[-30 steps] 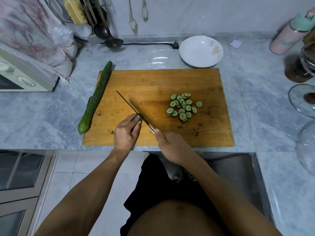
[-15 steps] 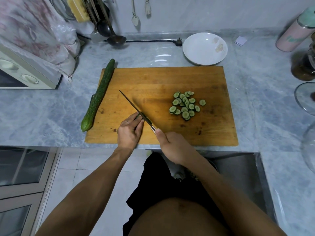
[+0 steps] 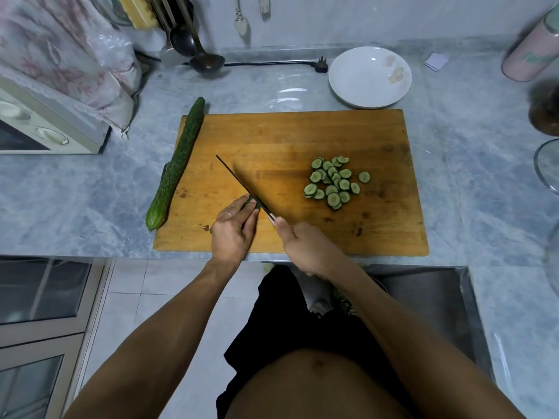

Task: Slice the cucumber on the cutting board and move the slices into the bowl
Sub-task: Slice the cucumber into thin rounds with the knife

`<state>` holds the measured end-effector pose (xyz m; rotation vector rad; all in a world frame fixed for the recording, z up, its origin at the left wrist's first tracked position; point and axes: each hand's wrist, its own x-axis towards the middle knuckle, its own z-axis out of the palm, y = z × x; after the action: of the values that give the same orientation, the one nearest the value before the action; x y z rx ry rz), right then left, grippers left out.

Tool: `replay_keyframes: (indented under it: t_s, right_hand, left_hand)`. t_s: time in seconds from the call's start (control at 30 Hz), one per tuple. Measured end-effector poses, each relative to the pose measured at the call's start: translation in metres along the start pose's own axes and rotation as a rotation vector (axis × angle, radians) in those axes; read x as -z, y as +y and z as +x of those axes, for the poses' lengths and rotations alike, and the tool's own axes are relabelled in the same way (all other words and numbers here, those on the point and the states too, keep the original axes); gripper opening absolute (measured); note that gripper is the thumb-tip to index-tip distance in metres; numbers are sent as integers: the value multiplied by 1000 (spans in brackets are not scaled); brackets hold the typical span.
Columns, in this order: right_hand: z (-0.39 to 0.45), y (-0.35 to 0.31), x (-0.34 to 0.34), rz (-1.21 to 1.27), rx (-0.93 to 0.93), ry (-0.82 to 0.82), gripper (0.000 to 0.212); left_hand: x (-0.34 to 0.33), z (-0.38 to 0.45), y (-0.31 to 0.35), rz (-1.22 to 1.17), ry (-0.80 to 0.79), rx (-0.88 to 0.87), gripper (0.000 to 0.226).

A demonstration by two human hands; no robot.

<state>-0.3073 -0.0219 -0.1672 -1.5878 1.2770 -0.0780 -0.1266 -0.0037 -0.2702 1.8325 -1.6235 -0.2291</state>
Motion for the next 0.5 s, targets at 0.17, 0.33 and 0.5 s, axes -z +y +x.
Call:
replay_keyframes:
  t_s: [0.17, 0.33, 0.5]
  right_hand:
    - [3, 5, -8, -38, 50, 25, 63]
    - [4, 8, -2, -37, 79, 50, 65]
    - [4, 19, 32, -23, 71, 32, 65]
  left_hand:
    - [2, 0, 3, 0, 11, 42, 37]
    - [2, 1, 4, -24, 20, 83, 24]
    - [9, 8, 8, -74, -24, 105, 23]
